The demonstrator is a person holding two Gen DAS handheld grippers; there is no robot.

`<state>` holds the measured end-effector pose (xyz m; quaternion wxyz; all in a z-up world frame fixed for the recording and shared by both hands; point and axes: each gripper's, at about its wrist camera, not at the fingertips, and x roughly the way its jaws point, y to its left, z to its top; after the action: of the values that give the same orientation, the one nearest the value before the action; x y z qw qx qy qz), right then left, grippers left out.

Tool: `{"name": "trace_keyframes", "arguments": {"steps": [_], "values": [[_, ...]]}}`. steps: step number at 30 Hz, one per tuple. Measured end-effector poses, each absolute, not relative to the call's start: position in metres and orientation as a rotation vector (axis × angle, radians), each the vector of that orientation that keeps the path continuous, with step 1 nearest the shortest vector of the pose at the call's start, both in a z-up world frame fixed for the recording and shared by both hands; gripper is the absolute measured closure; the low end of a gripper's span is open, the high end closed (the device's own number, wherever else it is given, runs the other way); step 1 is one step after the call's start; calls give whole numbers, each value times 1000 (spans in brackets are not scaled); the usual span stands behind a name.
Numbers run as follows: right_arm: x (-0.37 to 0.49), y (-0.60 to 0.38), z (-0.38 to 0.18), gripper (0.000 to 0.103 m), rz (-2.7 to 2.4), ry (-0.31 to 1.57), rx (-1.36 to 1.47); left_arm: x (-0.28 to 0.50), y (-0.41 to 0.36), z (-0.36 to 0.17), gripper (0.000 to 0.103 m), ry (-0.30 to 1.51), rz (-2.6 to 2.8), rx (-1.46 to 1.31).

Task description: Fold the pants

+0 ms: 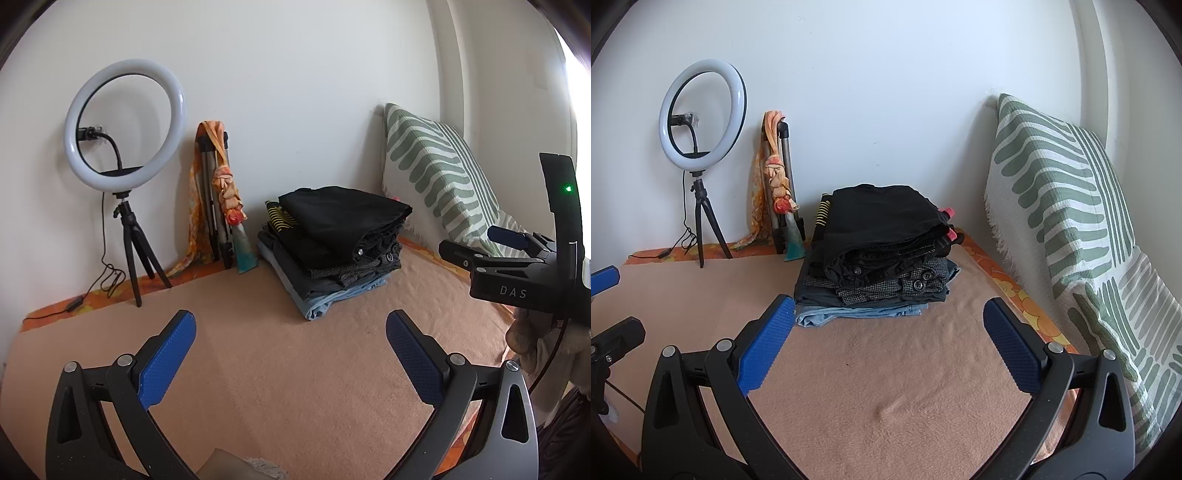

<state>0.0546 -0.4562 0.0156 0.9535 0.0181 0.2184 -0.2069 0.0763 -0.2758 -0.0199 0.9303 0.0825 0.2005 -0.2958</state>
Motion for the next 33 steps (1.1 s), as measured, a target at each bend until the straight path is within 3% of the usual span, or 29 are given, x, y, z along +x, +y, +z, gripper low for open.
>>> {"name": "trace_keyframes", "arguments": {"steps": [33], "values": [[54,-457,14,0,-418,446,41,74,-274,-17,1,409,-612,173]]}}
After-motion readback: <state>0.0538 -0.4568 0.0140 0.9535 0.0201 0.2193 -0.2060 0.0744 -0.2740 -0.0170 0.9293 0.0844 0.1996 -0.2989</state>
